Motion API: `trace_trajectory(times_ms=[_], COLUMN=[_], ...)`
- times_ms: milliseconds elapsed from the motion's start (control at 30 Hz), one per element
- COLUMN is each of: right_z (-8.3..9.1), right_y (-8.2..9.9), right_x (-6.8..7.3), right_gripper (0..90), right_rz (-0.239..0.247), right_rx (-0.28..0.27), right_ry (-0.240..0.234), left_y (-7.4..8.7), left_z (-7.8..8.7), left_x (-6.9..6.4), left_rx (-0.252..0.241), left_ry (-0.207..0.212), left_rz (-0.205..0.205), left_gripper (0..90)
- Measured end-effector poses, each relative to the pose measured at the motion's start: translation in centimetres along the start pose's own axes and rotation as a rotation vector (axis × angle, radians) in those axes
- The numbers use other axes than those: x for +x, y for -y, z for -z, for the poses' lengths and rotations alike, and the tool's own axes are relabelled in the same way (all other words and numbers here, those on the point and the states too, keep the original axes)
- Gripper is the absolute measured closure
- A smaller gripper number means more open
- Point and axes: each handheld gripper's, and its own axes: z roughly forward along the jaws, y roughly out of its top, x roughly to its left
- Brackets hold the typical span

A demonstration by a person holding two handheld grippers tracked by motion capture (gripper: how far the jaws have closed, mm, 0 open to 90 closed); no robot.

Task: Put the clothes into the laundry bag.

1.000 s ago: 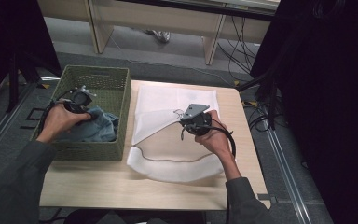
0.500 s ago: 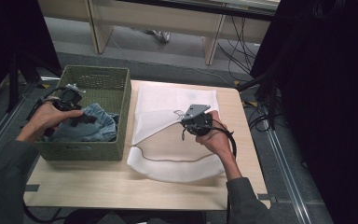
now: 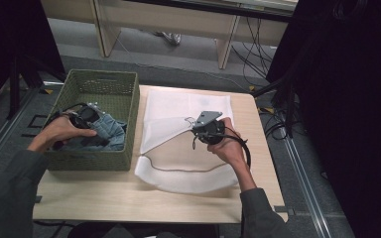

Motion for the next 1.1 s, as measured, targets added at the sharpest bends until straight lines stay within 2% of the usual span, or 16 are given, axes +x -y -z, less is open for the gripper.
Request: trace_trajectory(times_ms=[33, 133, 167, 200, 233, 300, 367, 400, 433, 500, 567, 700, 733, 767, 867, 1100], right_z=[0.0, 0.0, 0.0, 0.0, 0.1, 0.1, 0.0, 0.1, 0.0, 0.0, 0.1, 0.0, 0.0, 0.0, 0.0, -0.2], right_y=[0.0, 0.0, -0.1, -0.1, -0.1, -0.1, -0.1, -0.1, -0.1, 0.0, 0.1, 0.2, 0.3, 0.3, 0.3, 0.1], right_x=[0.1, 0.0, 0.0, 0.0, 0.2, 0.3, 0.0, 0.1, 0.0, -0.1, -0.1, -0.3, -0.2, -0.2, -0.2, 0.2], right_gripper=[87.3, 87.3, 87.3, 87.3, 87.3, 87.3, 87.3, 87.3, 87.3, 87.3, 87.3, 87.3, 87.3, 87.3, 87.2, 87.1], right_rz=[-0.013, 0.008, 0.006, 0.006, -0.028, -0.044, 0.007, -0.012, -0.007, 0.007, 0.006, 0.000, 0.001, -0.006, -0.001, -0.028], right_rx=[0.003, 0.001, -0.002, -0.002, 0.002, 0.007, -0.002, -0.001, -0.002, -0.004, -0.002, -0.004, 0.000, 0.001, 0.000, 0.018], right_ry=[-0.002, -0.007, -0.001, -0.001, 0.007, 0.004, 0.000, 0.002, 0.002, 0.001, -0.004, 0.001, 0.000, -0.001, 0.000, -0.004], left_y=[-0.1, -0.1, -0.1, -0.1, -0.2, -0.1, 0.1, 0.3, 0.3, 0.5, 0.7, 0.8, 1.1, 1.1, 1.3, 1.6], left_z=[-0.4, -1.0, -1.0, -0.9, -1.1, -1.1, -1.5, -1.4, -1.4, -1.3, -0.8, -0.1, 0.6, 0.6, 1.5, 2.7], left_x=[-0.1, 0.0, 0.0, 0.3, 1.0, 1.2, 1.4, 2.0, 2.0, 2.6, 3.0, 3.2, 3.4, 3.4, 2.9, 1.7], left_rx=[0.033, 0.031, 0.031, 0.074, 0.063, 0.060, 0.001, -0.025, -0.025, -0.045, -0.085, -0.134, -0.143, -0.143, -0.176, -0.136], left_ry=[0.005, -0.022, -0.022, -0.089, -0.143, -0.150, -0.189, -0.256, -0.256, -0.302, -0.282, -0.250, -0.140, -0.140, -0.101, -0.021], left_rz=[-0.051, -0.042, -0.042, -0.064, -0.056, -0.044, 0.072, 0.142, 0.142, 0.216, 0.301, 0.305, 0.319, 0.319, 0.266, 0.092], left_gripper=[0.0, 2.2, 19.2, 19.2, 55.0, 64.7, 67.3, 70.2, 70.5, 70.6, 67.4, 47.2, 37.3, 30.9, 16.5, 14.8])
